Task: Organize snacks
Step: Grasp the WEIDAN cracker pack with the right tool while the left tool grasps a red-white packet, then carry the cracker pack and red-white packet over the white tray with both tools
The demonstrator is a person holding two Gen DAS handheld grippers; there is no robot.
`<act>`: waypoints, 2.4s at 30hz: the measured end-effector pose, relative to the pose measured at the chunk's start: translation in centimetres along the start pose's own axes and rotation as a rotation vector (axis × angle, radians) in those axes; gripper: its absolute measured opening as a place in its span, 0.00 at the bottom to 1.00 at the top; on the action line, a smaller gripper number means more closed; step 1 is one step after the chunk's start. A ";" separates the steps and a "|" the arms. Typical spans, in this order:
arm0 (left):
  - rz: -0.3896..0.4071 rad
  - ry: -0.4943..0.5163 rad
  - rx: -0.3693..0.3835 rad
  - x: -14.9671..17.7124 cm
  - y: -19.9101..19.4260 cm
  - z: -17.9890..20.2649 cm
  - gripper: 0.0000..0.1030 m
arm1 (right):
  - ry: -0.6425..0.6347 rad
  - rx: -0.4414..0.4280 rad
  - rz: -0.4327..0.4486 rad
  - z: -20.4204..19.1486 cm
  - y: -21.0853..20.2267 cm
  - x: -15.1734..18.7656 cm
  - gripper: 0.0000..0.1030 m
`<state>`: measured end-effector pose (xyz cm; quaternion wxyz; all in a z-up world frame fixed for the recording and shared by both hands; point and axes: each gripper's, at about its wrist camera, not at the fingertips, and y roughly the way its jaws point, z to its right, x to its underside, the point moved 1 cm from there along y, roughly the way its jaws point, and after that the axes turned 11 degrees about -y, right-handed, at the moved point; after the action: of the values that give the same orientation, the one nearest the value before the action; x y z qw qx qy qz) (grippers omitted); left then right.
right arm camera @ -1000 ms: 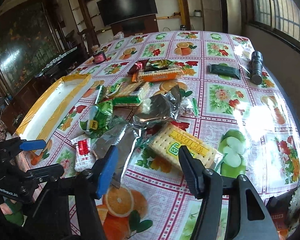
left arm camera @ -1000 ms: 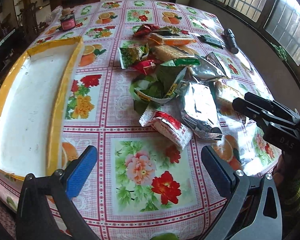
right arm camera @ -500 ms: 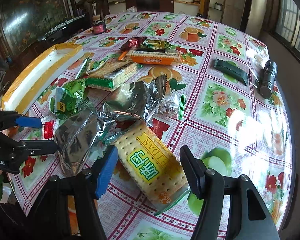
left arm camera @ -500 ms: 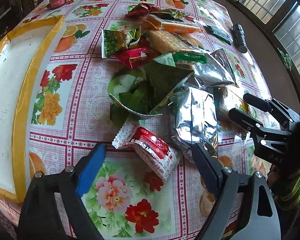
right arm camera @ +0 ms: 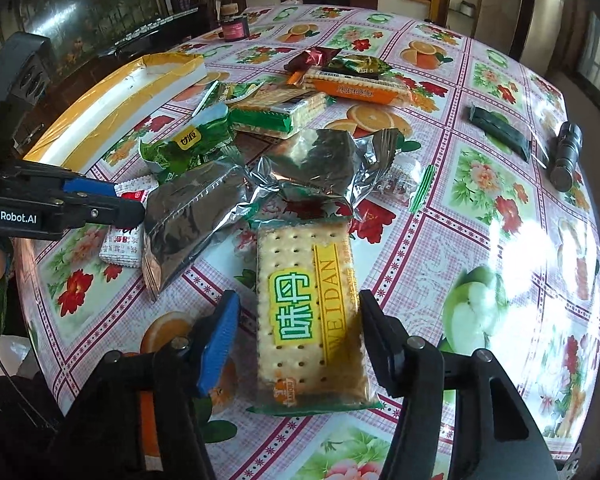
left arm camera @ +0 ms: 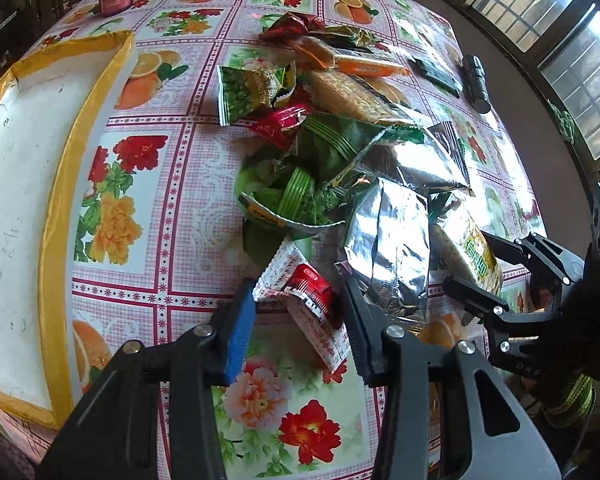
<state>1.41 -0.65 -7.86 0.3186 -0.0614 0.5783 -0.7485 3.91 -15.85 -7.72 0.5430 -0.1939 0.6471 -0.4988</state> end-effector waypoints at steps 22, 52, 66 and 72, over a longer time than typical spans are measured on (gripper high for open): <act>0.066 0.079 0.002 2.9 -3.0 0.7 0.25 | 0.118 -0.007 0.076 -0.3 -2.8 1.7 0.45; 0.283 -0.067 -0.031 1.6 -12.2 -10.1 0.25 | 0.050 -0.165 0.259 -9.0 -4.6 -7.0 0.45; 0.338 -0.154 -0.107 0.3 -13.4 -16.1 0.25 | -0.049 -0.302 0.290 -15.2 -1.0 -14.3 0.45; 0.316 -0.167 -0.115 -0.3 -12.3 -18.1 0.26 | -0.054 -0.334 0.279 -16.5 2.1 -18.0 0.44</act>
<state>-11.69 16.07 -2.53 0.4752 -0.0498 0.5941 -0.6471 -4.28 6.46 -1.79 0.5842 -0.2028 0.7266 -0.2993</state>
